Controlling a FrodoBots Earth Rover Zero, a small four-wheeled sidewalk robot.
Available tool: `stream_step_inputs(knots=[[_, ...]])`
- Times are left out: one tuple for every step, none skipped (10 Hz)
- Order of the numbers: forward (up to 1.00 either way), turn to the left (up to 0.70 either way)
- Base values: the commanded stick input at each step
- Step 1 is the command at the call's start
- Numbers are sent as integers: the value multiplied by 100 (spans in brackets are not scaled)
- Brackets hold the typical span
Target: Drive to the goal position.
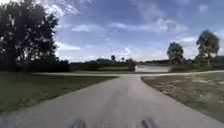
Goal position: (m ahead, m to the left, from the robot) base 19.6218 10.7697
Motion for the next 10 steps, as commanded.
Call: stream_step_inputs(knots=[[69,3],[69,3],[69,3],[69,3],[69,3],[69,3],[69,3],[69,3],[69,3],[69,3]])
